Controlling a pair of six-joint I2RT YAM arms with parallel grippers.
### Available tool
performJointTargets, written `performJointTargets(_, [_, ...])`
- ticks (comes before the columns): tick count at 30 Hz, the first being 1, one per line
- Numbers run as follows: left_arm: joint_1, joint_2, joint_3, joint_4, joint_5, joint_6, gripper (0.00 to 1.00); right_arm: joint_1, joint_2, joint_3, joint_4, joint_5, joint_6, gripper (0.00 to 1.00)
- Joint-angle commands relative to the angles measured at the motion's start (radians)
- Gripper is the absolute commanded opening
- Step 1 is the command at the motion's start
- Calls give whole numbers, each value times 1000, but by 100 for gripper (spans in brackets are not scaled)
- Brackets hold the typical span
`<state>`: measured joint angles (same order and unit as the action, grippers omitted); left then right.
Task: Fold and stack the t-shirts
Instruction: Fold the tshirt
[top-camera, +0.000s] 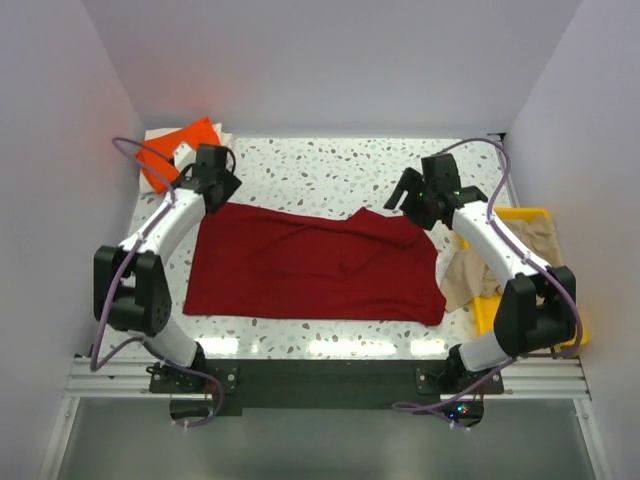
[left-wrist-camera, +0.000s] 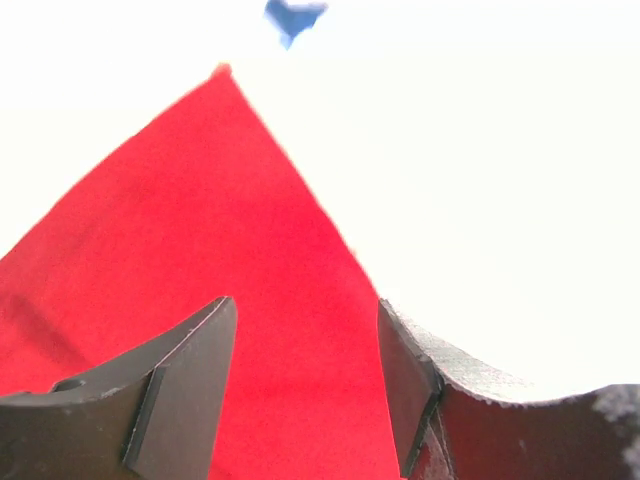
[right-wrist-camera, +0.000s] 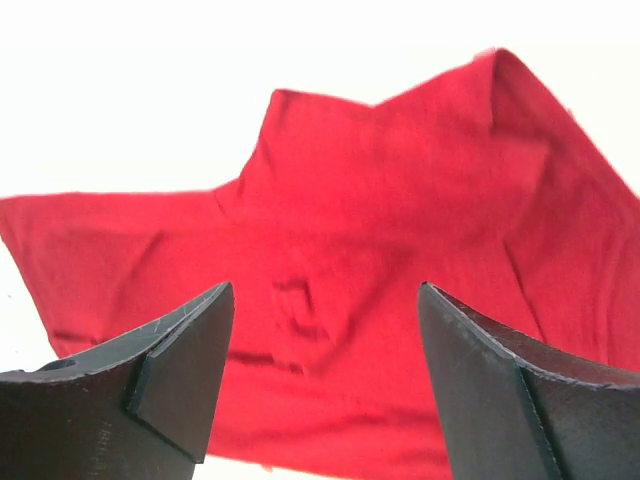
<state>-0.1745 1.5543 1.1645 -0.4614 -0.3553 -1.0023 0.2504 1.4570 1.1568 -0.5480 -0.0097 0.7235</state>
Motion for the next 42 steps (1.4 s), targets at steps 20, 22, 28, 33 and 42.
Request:
performJointTargets(20, [82,622,586,-221,-211,-5,53,-49,166,93,137,-79,-35,75])
performJointTargets(22, [84,647,604,-230,-211,-2,52,-50,164,89,137,-81,-39,75])
performJointTargets(28, [86,690,626,-257,-228,-7,51,-56,172,83,143,-90,-38,75])
performJointTargets(33, [104,724,626,-266,-228,-10,50,-57,178,81,145,-90,-44,75])
performJointTargets(42, [109,708,598,-246,-185,13,8,-72,209,98,145,-93,-50,75])
